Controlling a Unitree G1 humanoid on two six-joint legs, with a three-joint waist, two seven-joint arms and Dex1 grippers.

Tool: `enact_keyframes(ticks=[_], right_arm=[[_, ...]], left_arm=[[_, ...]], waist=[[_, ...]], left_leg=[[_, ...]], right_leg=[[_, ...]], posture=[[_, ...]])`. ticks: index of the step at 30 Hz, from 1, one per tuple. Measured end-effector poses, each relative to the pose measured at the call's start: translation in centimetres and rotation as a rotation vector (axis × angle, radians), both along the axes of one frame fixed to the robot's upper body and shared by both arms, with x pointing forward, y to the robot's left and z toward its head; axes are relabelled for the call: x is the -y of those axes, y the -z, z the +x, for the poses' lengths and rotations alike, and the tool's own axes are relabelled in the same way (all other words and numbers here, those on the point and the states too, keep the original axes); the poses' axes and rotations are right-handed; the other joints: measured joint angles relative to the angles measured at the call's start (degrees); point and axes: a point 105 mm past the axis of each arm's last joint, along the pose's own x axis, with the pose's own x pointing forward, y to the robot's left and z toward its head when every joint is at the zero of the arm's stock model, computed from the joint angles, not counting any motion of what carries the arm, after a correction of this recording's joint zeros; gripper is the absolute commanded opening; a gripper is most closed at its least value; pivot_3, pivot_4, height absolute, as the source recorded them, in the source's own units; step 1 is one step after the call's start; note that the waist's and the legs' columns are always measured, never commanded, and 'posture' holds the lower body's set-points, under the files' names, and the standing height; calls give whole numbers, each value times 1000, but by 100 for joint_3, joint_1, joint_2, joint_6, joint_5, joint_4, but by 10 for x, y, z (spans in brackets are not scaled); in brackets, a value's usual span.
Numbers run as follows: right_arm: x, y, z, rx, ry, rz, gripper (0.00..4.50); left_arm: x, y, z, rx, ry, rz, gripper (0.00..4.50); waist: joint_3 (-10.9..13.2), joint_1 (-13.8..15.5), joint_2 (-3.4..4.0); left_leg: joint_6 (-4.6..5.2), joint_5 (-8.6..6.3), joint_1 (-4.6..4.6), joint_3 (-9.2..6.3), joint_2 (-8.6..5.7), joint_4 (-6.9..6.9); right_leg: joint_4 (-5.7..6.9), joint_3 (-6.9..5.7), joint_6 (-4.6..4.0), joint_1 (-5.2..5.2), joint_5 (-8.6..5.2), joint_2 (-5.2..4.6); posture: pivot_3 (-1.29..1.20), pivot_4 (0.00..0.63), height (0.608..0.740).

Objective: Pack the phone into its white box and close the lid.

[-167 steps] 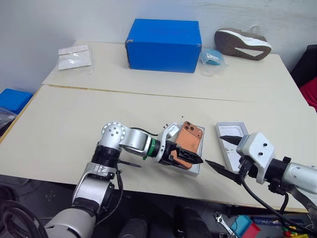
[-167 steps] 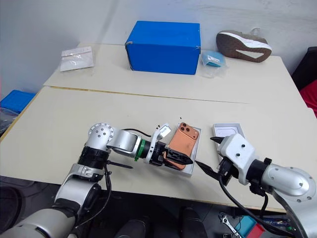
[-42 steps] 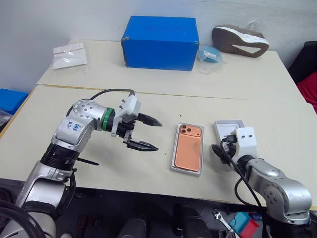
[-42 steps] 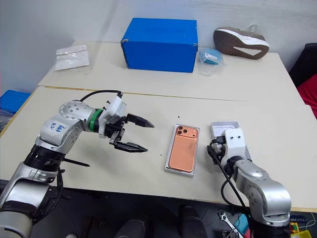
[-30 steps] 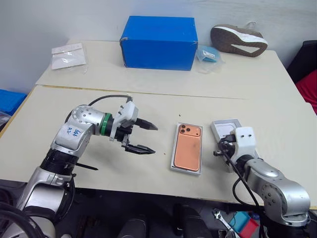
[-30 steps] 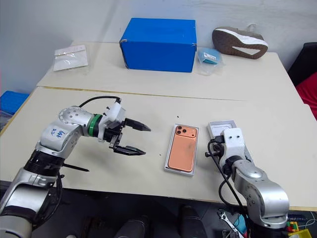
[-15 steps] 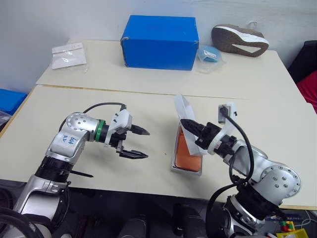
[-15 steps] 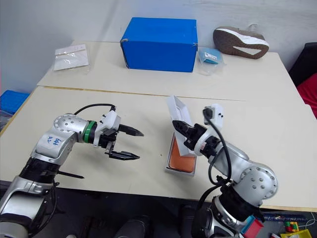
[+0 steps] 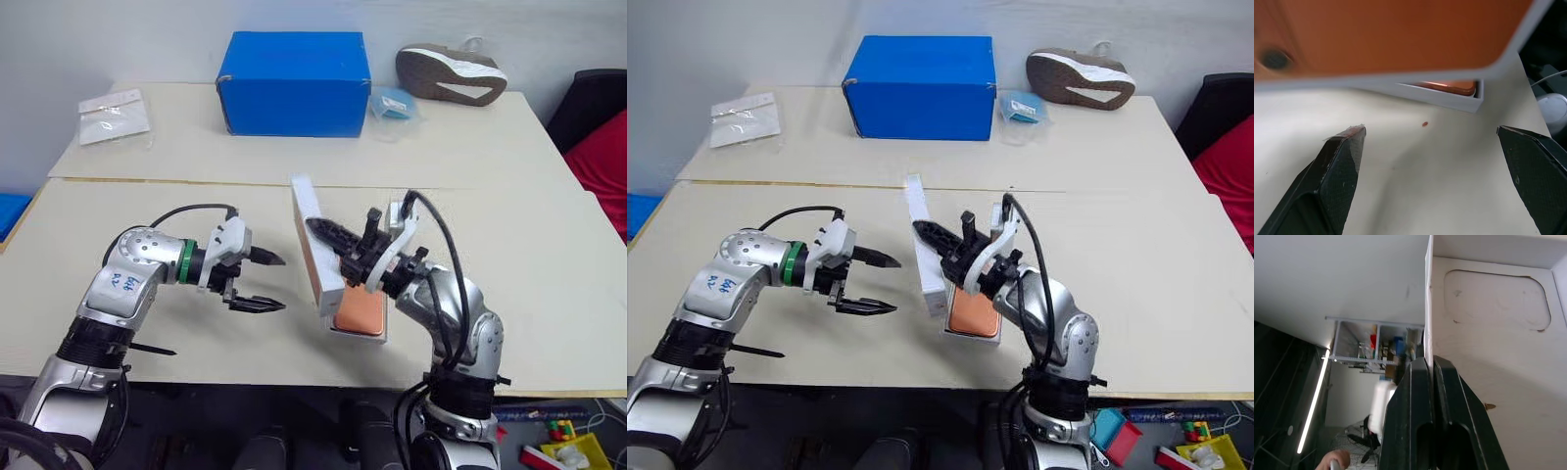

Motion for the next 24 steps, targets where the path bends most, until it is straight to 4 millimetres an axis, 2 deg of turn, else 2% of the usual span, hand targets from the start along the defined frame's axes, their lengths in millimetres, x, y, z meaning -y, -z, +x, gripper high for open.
enact_keyframes(ticks=[3,9,14,18,24], right_arm=[[0,10,5,-45,0,19,32],[-1,11,13,-52,22,102,32],[-1,23,14,-42,54,100,32],[0,35,14,-35,80,77,0],[1,44,11,26,71,17,0]], left_arm=[[-2,1,2,-1,-13,2,4500],[-7,3,9,-8,-53,4,4500],[-8,2,16,4,-83,7,4500],[-6,5,21,-5,-100,-11,3654],[11,15,23,-10,-91,-10,1634]], waist=[[0,6,0],[0,-5,0],[0,2,0],[0,5,0],[-1,12,-2]], left_leg=[[4,-1,-3,0,-4,5],[3,-1,-2,1,2,3],[3,-1,-4,0,1,4],[3,-1,-4,0,0,4],[3,-1,-5,1,-2,7]], right_leg=[[-1,0,0,0,0,-2],[-4,-1,0,-1,0,2],[-3,-1,0,-1,0,1],[-3,-1,0,-1,0,0],[-4,0,1,0,0,-2]], posture=[[0,150,740],[0,150,740],[0,150,740],[0,150,740],[0,150,740]])
